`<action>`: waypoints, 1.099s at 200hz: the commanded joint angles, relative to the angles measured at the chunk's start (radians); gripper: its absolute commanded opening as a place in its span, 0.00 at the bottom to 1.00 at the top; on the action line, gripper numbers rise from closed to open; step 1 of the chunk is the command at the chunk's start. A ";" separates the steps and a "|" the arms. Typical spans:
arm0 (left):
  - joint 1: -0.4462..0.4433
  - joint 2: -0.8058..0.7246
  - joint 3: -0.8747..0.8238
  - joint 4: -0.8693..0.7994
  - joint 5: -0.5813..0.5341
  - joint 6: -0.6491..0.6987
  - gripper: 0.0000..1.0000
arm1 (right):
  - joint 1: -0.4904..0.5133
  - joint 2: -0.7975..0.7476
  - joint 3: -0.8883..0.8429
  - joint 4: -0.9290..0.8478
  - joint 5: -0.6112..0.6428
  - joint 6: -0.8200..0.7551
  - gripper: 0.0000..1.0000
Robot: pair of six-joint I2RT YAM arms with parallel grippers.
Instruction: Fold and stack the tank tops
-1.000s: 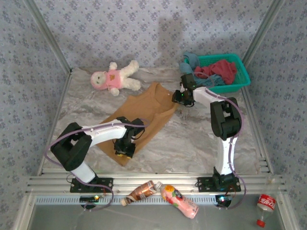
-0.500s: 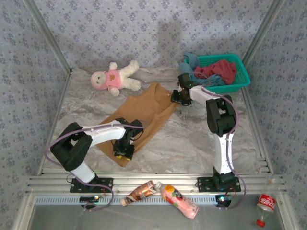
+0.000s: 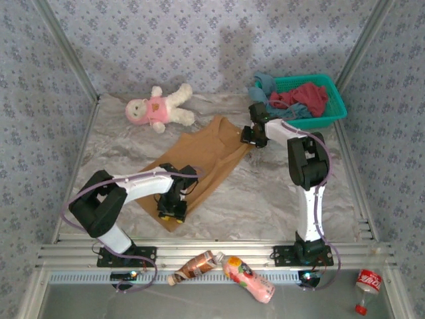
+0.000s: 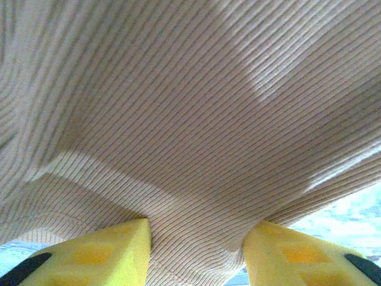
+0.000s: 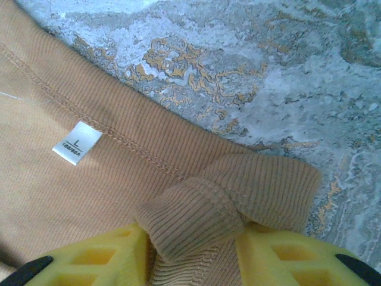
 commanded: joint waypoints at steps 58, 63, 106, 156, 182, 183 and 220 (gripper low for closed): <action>0.101 -0.036 0.198 -0.086 -0.003 0.038 0.51 | -0.001 -0.185 -0.021 -0.038 -0.013 0.003 0.45; 0.106 -0.029 0.201 -0.073 0.003 0.041 0.51 | 0.005 -0.183 -0.027 -0.026 -0.023 0.010 0.45; 0.135 0.048 0.192 -0.002 -0.006 0.071 0.51 | 0.037 -0.094 -0.009 0.047 -0.094 0.041 0.39; 0.168 0.059 0.110 0.037 -0.018 0.085 0.51 | 0.063 -0.020 -0.022 0.051 -0.099 0.054 0.37; 0.159 0.058 0.075 0.050 0.007 0.074 0.51 | 0.055 -0.007 -0.049 0.026 -0.079 0.040 0.36; 0.160 0.058 0.074 0.050 0.007 0.073 0.51 | 0.055 -0.007 -0.051 0.025 -0.079 0.041 0.36; 0.113 0.064 0.045 0.063 0.033 0.056 0.51 | 0.033 -0.053 -0.150 0.010 -0.035 0.035 0.36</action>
